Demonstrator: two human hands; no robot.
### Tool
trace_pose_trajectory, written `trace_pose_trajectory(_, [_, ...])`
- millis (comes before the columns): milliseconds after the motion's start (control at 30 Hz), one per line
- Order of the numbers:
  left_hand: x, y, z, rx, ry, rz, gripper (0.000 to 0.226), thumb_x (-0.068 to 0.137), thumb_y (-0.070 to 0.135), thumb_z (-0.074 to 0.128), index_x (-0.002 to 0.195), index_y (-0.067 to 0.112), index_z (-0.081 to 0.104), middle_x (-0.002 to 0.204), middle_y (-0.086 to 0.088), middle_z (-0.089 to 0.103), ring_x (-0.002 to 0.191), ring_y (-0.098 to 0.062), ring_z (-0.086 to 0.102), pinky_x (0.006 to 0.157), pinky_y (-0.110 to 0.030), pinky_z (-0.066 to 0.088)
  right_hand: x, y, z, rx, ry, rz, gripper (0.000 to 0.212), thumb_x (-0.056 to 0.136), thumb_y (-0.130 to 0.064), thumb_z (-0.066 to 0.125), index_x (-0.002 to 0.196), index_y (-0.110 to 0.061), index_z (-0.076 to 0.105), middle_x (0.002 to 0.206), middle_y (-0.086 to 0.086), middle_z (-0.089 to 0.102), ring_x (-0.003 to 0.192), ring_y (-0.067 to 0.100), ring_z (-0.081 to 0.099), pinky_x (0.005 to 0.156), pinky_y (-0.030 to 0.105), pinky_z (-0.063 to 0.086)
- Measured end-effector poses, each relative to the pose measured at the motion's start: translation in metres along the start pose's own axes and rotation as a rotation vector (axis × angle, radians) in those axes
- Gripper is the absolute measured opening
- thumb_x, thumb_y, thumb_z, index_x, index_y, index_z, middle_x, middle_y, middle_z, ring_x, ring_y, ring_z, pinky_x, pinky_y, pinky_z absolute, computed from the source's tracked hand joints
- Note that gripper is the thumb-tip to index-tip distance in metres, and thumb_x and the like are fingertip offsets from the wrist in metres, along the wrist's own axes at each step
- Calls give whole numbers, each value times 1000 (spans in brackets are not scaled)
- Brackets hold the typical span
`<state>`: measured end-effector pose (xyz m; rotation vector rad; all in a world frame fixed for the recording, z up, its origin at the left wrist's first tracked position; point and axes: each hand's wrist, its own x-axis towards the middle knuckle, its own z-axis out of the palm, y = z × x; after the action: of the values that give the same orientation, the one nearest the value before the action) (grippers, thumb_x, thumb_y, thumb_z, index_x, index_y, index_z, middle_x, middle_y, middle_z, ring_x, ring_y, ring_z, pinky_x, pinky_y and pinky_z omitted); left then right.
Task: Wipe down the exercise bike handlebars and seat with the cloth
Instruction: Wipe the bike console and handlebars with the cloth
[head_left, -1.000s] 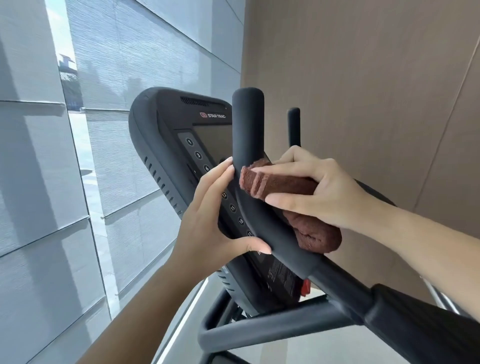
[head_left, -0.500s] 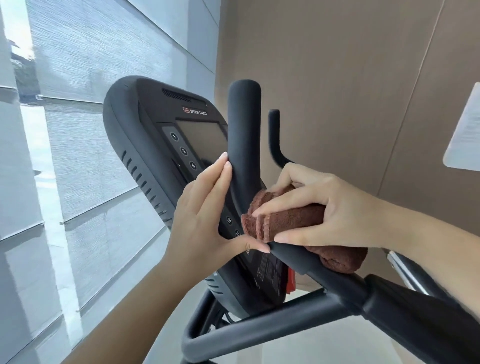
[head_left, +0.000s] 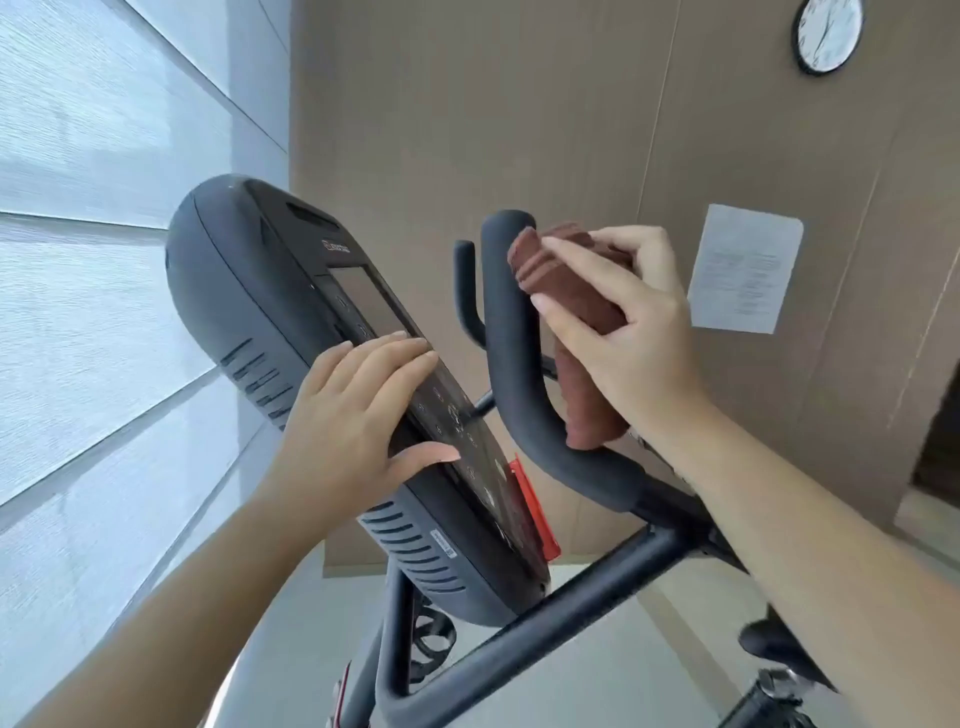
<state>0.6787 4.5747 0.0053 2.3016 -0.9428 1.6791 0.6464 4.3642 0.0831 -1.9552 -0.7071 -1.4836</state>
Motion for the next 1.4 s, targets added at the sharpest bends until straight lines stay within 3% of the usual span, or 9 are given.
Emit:
trace_pose_trajectory(67, [-6, -14, 1, 44, -3, 13, 66, 81, 59, 50, 116, 3, 56, 120, -12, 60, 117, -26, 48, 99, -43, 31, 12, -11, 20, -21, 79, 21, 34, 79, -17, 68, 113, -16, 65, 108, 5, 45, 98, -6, 42, 92, 4, 30])
trace_pose_trajectory(133, [-12, -25, 4, 83, -1, 56, 63, 83, 56, 49, 112, 1, 61, 116, -12, 62, 117, -25, 47, 101, -43, 29, 4, -14, 26, -92, 37, -6, 33, 81, -19, 67, 114, -15, 64, 108, 10, 46, 100, 5, 45, 92, 6, 33])
trace_pose_trajectory(267, [-16, -36, 11, 89, 29, 107, 53, 86, 52, 49, 104, 5, 67, 110, -8, 66, 118, -21, 46, 103, -42, 26, -34, -19, 11, -329, -179, -176, 33, 82, -30, 60, 111, -16, 66, 107, 13, 50, 97, 26, 54, 84, 34, 49])
trace_pose_trajectory(367, [-15, -42, 14, 74, 49, 138, 48, 87, 49, 49, 101, 7, 67, 107, -7, 66, 116, -20, 47, 106, -38, 22, -35, -23, 8, -417, -218, -174, 32, 81, -31, 59, 109, -17, 67, 107, 14, 50, 98, 29, 53, 82, 40, 50])
trace_pose_trajectory(567, [-16, -45, 19, 65, 112, 158, 42, 87, 44, 50, 96, 8, 68, 102, -6, 67, 111, -20, 50, 105, -35, 21, 16, -41, 43, -506, 17, -73, 28, 78, -20, 68, 106, -14, 68, 111, 17, 48, 99, 32, 50, 83, 29, 40])
trace_pose_trajectory(867, [-15, -49, 25, 95, 195, 208, 39, 88, 39, 49, 97, 5, 66, 101, -8, 67, 109, -22, 50, 101, -37, 24, -58, -38, 23, -655, -176, -221, 31, 79, -29, 66, 107, -15, 66, 113, 5, 39, 101, 27, 51, 86, 25, 44])
trace_pose_trajectory(1067, [-16, -49, 30, 55, 220, 211, 36, 87, 33, 46, 95, 5, 67, 106, -9, 67, 112, -21, 48, 98, -37, 26, -3, -42, 50, -587, 98, -88, 28, 77, -20, 70, 105, -16, 68, 111, 15, 48, 103, 25, 49, 86, 29, 45])
trace_pose_trajectory(1233, [-17, -49, 34, 44, 242, 204, 35, 88, 30, 45, 97, 5, 67, 107, -10, 67, 114, -21, 48, 99, -37, 26, -60, -33, 25, -609, -100, -160, 35, 80, -29, 62, 113, -20, 62, 116, 3, 39, 105, 20, 49, 96, 13, 37])
trace_pose_trajectory(1400, [-16, -49, 34, 35, 260, 208, 34, 89, 28, 44, 98, 4, 65, 108, -10, 67, 112, -23, 53, 99, -38, 27, -86, -29, 17, -724, -170, -240, 33, 80, -29, 64, 113, -22, 61, 116, 5, 42, 101, 24, 53, 94, 17, 38])
